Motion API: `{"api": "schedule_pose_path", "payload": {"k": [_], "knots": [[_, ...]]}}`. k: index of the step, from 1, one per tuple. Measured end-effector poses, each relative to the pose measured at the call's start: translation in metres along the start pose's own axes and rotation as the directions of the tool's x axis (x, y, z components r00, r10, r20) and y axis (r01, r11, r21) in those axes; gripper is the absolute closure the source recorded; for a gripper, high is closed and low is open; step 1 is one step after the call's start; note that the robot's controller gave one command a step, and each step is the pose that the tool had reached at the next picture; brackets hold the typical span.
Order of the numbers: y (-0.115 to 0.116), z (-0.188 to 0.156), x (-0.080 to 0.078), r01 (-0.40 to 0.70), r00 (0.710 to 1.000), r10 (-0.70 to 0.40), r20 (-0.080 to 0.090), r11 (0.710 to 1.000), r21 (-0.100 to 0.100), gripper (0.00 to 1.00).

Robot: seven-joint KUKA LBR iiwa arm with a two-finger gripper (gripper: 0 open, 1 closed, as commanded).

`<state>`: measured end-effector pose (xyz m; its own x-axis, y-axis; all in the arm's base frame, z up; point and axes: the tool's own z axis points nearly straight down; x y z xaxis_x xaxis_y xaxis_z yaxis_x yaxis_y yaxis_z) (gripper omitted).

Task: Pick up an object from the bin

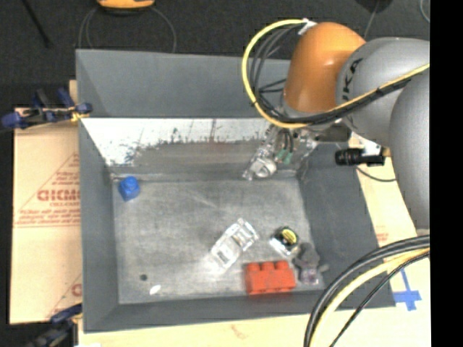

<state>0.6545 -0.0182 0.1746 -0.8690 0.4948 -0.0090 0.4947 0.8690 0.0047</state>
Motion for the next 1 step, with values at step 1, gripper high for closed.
{"api": "schedule_pose_path", "payload": {"k": [1], "knots": [[-0.0005,-0.0102,-0.0019,0.002,1.0,-0.002,-0.003,1.0,0.003,1.0]]}}
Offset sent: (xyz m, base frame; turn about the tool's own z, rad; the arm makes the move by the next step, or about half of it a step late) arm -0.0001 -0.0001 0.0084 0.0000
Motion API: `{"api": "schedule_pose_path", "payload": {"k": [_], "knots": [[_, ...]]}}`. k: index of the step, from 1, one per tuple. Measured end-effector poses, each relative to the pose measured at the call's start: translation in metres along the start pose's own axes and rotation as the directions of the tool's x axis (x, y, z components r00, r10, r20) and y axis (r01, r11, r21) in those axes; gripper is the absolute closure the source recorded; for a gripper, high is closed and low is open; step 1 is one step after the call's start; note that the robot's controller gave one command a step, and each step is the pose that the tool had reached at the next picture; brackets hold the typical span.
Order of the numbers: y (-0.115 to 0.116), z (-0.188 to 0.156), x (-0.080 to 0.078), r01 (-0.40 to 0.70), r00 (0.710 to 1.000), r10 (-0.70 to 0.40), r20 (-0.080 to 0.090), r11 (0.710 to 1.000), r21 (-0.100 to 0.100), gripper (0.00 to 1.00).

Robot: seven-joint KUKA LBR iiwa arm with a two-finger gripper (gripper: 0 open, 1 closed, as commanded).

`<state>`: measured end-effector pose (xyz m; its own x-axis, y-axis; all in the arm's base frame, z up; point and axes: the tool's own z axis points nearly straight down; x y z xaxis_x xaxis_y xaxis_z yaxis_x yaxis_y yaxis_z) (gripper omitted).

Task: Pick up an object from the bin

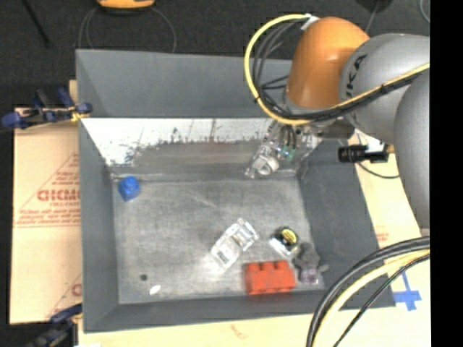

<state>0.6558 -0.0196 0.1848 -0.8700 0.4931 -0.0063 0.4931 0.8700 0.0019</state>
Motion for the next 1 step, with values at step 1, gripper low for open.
{"api": "schedule_pose_path", "payload": {"k": [1], "knots": [[-0.0006,-0.0156,-0.0021,0.003,1.0,-0.003,0.002,1.0,0.001,1.0]]}}
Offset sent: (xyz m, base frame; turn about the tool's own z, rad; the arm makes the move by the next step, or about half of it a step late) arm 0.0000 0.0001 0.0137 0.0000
